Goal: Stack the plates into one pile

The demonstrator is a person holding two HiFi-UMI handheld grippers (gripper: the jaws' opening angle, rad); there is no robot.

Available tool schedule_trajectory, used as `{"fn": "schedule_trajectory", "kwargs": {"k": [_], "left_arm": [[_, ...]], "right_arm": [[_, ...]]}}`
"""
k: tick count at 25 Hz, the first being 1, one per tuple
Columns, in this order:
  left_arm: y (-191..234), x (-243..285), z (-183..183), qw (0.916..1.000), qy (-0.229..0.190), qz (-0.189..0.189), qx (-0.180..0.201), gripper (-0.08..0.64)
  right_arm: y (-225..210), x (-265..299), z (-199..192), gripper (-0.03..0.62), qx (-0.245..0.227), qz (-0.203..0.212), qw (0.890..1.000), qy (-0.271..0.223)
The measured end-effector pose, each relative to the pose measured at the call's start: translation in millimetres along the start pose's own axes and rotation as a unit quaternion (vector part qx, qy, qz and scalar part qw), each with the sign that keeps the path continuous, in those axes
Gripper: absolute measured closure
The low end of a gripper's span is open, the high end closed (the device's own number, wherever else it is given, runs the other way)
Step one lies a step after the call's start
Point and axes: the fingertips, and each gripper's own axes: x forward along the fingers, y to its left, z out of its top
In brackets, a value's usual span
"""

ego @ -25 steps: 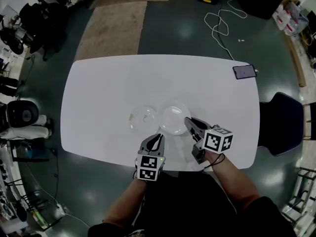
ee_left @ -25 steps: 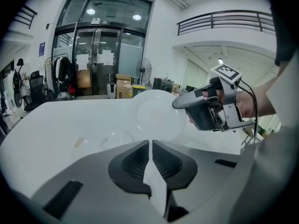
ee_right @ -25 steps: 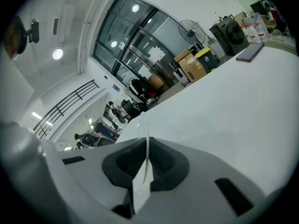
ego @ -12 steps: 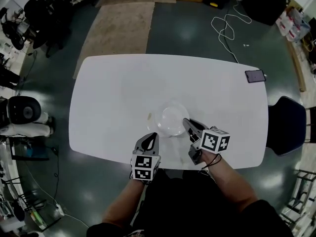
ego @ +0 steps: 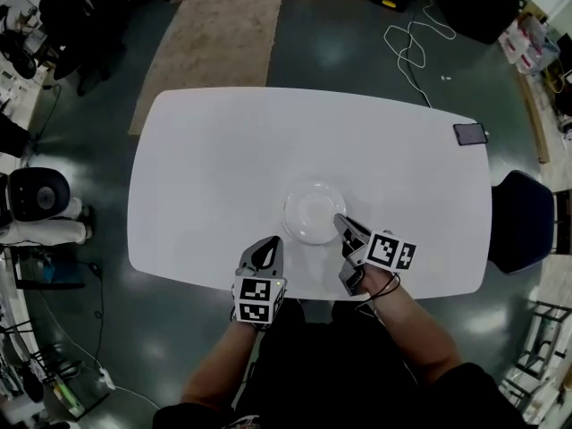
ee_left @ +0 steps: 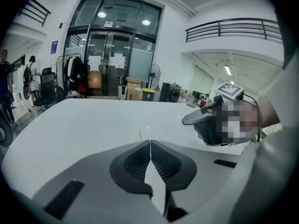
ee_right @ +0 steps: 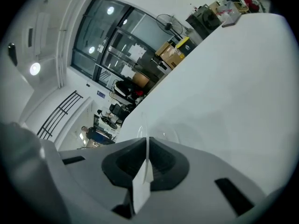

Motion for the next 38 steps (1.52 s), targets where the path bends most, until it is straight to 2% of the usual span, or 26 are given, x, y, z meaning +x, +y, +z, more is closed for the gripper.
{"fn": "schedule_trajectory", "kwargs": {"k": [9, 11, 15, 18, 22, 26, 31, 36, 38], "left_arm": [[12.9, -2.2, -8.1, 0.9998, 0.007, -0.018, 0.004, 0.537], [14.3, -1.7, -8.0, 0.9997, 0.006, -0.022, 0.007, 0.537], [16.4, -0.2, -8.5, 0.9995, 0.007, -0.029, 0.012, 0.537], [15.4, -0.1, -9.5, 0.9992, 0.011, -0.035, 0.015, 0.537], [15.9, -0.4, -8.2, 0.9989, 0.013, -0.040, 0.020, 0.537], [17.8, -1.1, -8.9, 0.9988, 0.014, -0.041, 0.023, 0.537], [21.5, -3.4, -9.5, 0.9988, 0.014, -0.041, 0.023, 0.537], [25.3, -2.5, -9.4, 0.9988, 0.011, -0.042, 0.023, 0.537], [27.1, -4.5, -7.8, 0.9988, 0.010, -0.043, 0.022, 0.537]], "right_arm": [[-12.0, 9.6, -9.0, 0.565, 0.059, -0.016, 0.998, -0.020], [-15.7, 10.1, -9.9, 0.564, 0.054, -0.030, 0.998, -0.022], [-21.9, 11.9, -13.0, 0.545, 0.012, -0.071, 0.997, -0.013], [-25.3, 12.7, -15.2, 0.521, -0.045, -0.105, 0.993, 0.000], [-26.6, 14.8, -15.6, 0.489, -0.129, -0.143, 0.981, 0.016], [-27.2, 17.7, -15.5, 0.466, -0.188, -0.168, 0.967, 0.030], [-31.8, 20.5, -22.0, 0.443, -0.228, -0.199, 0.952, 0.055], [-37.4, 21.8, -24.3, 0.429, -0.226, -0.211, 0.949, 0.054], [-35.2, 22.8, -25.4, 0.403, -0.228, -0.211, 0.949, 0.054]]}}
